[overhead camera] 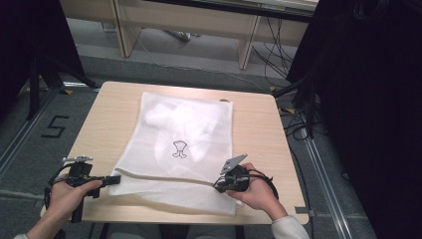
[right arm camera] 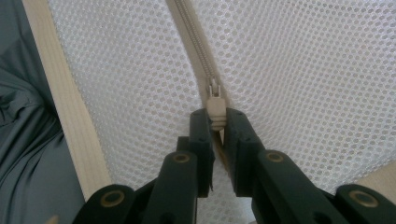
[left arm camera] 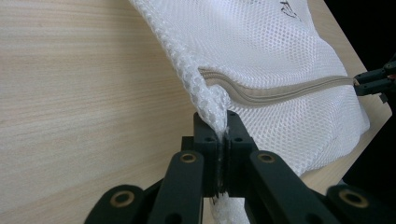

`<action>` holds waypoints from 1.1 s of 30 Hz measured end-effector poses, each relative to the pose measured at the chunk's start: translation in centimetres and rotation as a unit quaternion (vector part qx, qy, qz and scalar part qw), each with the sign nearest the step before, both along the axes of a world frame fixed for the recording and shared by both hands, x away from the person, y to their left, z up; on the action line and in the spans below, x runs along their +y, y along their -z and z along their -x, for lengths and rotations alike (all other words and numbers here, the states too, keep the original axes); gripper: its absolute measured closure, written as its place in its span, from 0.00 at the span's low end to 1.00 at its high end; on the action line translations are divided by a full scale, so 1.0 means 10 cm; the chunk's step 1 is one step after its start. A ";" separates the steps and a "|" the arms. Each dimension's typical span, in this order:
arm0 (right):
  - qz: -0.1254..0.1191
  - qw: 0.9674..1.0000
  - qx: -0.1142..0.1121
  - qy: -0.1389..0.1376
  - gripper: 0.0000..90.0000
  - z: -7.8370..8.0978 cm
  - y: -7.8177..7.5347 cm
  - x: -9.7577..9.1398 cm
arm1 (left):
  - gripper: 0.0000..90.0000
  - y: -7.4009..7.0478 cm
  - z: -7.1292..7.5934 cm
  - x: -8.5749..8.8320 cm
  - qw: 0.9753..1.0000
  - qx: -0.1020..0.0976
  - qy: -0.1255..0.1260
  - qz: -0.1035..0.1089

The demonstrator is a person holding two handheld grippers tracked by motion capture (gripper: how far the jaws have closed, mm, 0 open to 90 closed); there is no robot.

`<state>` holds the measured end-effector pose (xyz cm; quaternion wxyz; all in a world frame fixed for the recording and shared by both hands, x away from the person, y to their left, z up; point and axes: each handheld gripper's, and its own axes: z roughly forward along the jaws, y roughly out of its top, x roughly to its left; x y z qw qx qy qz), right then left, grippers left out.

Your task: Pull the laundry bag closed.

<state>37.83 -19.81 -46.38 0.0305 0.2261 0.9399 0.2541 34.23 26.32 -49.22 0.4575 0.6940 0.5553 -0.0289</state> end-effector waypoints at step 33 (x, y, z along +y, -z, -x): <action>0.008 1.000 0.001 0.006 0.92 0.00 0.00 -0.09 | 0.95 0.00 0.00 0.00 1.000 -0.001 -0.002 -0.001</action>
